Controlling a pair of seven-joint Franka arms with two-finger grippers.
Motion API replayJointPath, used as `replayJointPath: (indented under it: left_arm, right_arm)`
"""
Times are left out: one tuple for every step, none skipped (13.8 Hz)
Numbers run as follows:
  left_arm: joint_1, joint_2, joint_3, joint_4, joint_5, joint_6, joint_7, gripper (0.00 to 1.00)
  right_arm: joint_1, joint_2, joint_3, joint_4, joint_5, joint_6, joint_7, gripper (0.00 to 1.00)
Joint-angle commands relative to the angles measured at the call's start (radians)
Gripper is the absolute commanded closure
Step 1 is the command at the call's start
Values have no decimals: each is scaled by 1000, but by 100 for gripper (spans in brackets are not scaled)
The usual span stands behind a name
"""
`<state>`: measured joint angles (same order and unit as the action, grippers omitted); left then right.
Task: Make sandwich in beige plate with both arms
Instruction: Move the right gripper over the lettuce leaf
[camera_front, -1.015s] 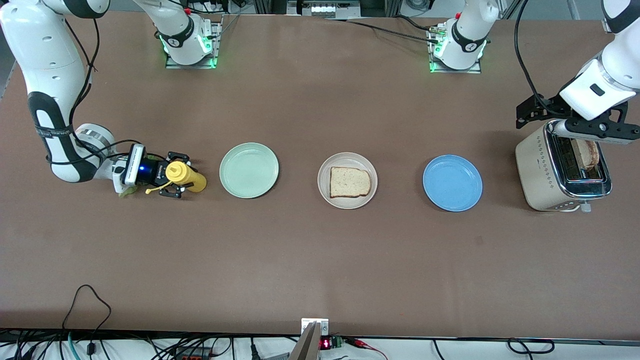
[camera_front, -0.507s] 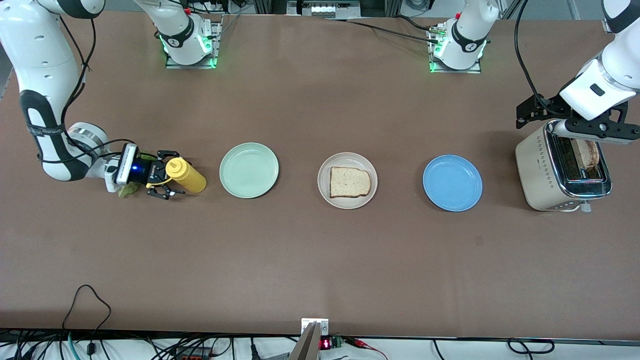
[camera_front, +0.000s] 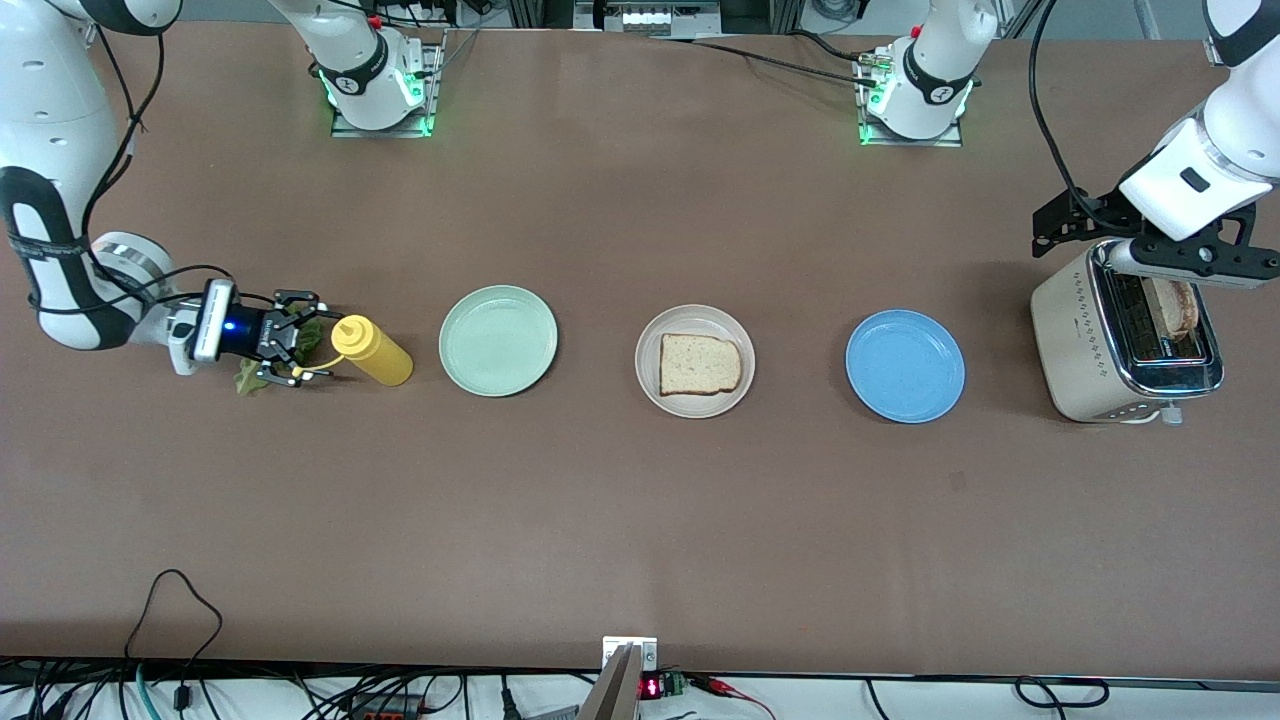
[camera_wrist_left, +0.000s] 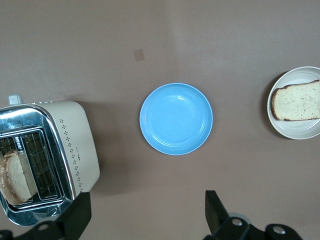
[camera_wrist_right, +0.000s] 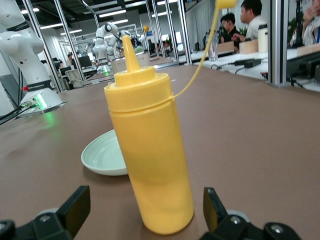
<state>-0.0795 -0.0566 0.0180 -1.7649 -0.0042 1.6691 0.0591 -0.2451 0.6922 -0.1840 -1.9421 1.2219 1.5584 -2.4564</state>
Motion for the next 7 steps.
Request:
replayJointPath:
  left_arm:
    - [1,1,-1,12,16,-16,-5,0]
    - [1,1,-1,12,16,-16,-5,0]
    - [3,1,-1,12,16,-16,-5,0]
    - [3,1,-1,12,16,-16,-4,0]
    - [3,1,-1,12,16,-16,-5,0]
    - [1,1,-1,12,16,-14,-5,0]
    - [1,1,-1,12,16,-14,-5,0]
  right_arm:
    - [9,-84,-18,8,-108,38,178,0]
    - [9,-118,-19,8,-157,69,247,0]
    - [9,-152,-19,8,-201,98,316,0]
    - [10,-189,-19,8,-255,132,402,0]
    - [12,-225,-19,8,-312,162,490,0]
    - [21,-262,-19,8,-365,202,587,0]
    - [38,-299,-19,8,-430,241,696,0]
